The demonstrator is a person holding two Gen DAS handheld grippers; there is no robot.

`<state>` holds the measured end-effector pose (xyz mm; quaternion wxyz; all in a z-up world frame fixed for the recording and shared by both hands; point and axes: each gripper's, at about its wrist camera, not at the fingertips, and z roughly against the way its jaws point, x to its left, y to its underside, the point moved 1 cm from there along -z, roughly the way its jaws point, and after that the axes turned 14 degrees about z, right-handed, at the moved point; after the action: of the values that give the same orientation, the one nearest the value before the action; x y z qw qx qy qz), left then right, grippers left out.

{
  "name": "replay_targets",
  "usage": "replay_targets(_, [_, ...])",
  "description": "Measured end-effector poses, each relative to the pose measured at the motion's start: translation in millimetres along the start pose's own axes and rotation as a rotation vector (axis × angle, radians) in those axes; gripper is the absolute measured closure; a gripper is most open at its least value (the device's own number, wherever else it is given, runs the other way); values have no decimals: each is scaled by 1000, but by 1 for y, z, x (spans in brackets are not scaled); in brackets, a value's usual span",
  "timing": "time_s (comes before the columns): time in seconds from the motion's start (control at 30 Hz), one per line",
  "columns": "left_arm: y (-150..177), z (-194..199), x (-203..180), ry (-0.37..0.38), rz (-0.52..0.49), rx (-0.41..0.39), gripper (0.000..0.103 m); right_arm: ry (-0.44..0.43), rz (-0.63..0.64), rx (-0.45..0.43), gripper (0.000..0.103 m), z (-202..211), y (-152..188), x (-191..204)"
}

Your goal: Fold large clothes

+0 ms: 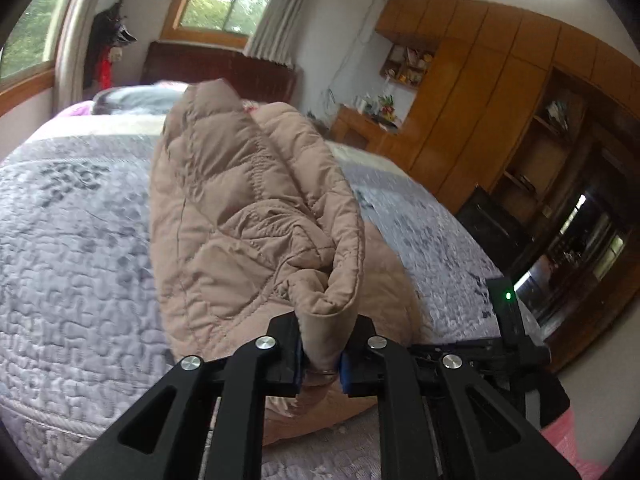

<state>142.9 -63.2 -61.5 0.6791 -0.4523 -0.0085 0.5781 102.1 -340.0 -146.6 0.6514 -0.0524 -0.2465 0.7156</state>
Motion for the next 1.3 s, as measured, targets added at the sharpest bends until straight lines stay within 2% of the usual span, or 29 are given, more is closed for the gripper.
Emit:
replay_targets(0.27, [24,-68,7,-4,28,193,89,-6,3,1,88,0,0,-2])
replay_targets(0.4, [34,-85,13,-20,32,230,87,-7,3,1,88,-1,0,-1])
replay_targets(0.6, [43,-94,19,-32,14,228,87,-4,7,-1,86,-1,0,1])
replay_targets(0.77, [39,-82,18,-32,31,228,85,26,29,17,83,0,-3,11])
replay_targets(0.87, [34,-68,10,-25,34,227,75,35,45,27,75,3,-6,21])
replay_targets(0.93, [30,-50,8,1,48,226,63,38,52,28,71,5,-11,26])
replay_targets(1.07, [21,-13,17,41,70,191,59,68,72,4,68,21,-23,34])
replay_targets(1.1, [17,-6,21,26,73,169,59,64,73,-9,68,27,-27,36])
replay_targets(1.17, [6,3,33,-50,86,124,59,39,70,-36,60,38,-33,38])
replay_targets(1.23, [-7,5,50,-152,123,84,59,8,68,-58,44,50,-42,42])
replay_targets(1.3, [-18,1,65,-265,147,77,59,-5,79,-69,39,61,-56,51])
